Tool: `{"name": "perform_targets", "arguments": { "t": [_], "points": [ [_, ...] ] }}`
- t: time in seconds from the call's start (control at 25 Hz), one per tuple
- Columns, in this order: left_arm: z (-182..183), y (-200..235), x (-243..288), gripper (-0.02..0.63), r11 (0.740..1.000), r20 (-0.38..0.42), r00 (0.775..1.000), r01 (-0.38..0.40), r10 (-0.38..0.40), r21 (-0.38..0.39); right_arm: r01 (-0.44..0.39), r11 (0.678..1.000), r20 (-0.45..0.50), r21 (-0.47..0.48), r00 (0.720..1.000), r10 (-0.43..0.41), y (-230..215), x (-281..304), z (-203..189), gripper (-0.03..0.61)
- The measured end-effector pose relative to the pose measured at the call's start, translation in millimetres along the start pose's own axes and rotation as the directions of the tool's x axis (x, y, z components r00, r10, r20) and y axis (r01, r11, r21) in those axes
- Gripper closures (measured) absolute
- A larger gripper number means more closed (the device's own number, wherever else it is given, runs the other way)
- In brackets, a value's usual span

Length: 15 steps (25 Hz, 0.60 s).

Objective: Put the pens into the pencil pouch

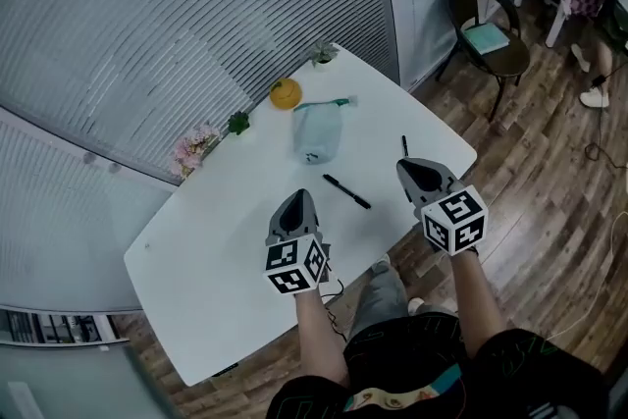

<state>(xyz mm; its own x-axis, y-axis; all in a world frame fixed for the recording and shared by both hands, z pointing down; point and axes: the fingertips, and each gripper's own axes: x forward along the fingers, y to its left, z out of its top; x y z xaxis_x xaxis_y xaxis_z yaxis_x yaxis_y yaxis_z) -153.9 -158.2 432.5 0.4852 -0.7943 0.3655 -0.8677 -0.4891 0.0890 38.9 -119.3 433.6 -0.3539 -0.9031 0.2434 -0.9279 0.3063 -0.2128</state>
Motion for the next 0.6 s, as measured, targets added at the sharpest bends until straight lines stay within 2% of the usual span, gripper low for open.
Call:
{"name": "perform_targets", "arguments": {
  "t": [0.28,0.6],
  "points": [
    [14.4,23.9,78.1,0.615,0.994,-0.078,0.993,0.091,-0.087,0.053,0.014,1.0,-0.07,0.001,0.997,-0.014,-15.6,53.4,-10.8,0.577],
    [30.2,48.2,152.2,0.615,0.984,-0.14,0.983,0.138,-0.122,0.114,0.043,0.999,-0.124,-0.02,0.991,-0.045,-32.5,88.2,-6.0,0.577]
  ]
}}
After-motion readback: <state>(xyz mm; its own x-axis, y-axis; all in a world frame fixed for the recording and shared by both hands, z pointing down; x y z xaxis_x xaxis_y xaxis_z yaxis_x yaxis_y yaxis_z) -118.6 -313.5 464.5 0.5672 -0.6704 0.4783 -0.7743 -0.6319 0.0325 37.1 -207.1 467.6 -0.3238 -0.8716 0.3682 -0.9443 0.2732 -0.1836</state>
